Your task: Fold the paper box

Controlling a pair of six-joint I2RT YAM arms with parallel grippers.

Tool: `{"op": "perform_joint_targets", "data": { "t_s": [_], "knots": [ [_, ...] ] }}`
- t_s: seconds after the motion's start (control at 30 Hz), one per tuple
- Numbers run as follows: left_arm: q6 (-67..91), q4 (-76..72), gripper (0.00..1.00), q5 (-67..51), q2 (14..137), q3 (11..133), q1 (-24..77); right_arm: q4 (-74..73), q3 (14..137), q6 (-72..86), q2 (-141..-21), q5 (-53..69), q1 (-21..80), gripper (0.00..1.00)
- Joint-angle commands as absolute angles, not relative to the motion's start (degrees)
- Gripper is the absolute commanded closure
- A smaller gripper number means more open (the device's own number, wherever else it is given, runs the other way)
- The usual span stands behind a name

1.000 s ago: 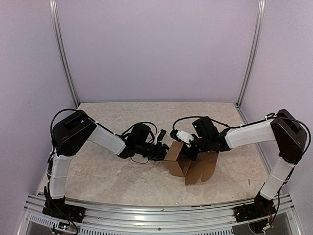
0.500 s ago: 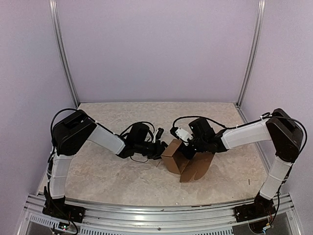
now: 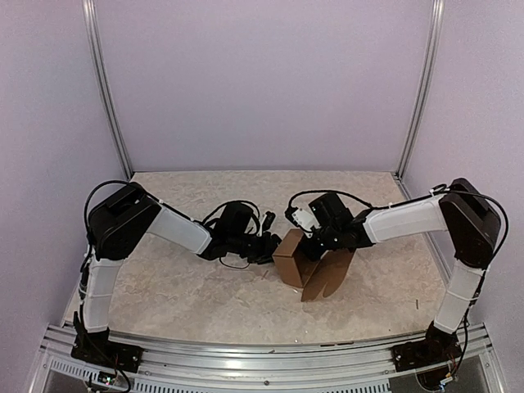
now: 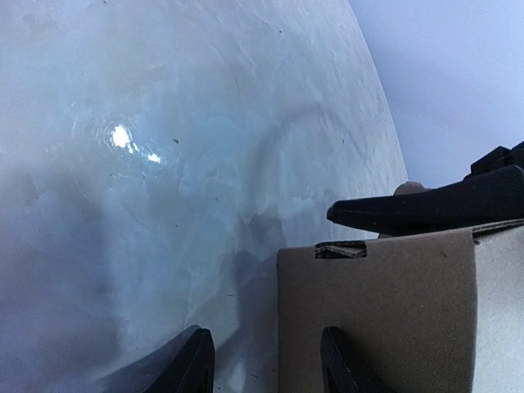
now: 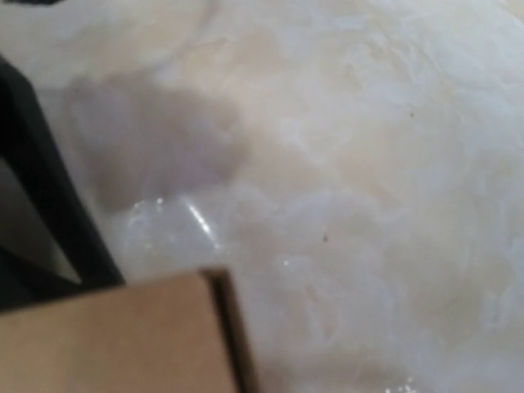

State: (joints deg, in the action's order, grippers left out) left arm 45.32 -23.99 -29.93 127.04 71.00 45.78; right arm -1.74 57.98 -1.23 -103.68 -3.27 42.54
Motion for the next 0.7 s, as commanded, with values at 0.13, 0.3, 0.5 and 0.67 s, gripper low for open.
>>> {"op": "perform_joint_targets", "data": {
  "t_s": [0.13,0.3,0.5,0.67],
  "knots": [
    [44.42,-21.67,0.55,-31.90,125.80,66.87,46.93,-6.82,58.89,-7.35,-101.37,-0.22,41.29,0.72],
    [42.60,-19.28,0.54,-30.59,123.76,64.59,45.01,-10.98,58.21,-11.64,-95.84,-0.25,40.91,0.64],
    [40.40,-17.68,0.53,-30.56,122.94,64.01,43.86,-9.67,56.22,-12.80,-94.45,2.42,40.87,0.55],
    [40.51,-17.75,0.53,-30.49,123.18,64.11,43.85,-7.58,57.19,-14.19,-98.72,2.92,40.87,0.55]
  ]
}}
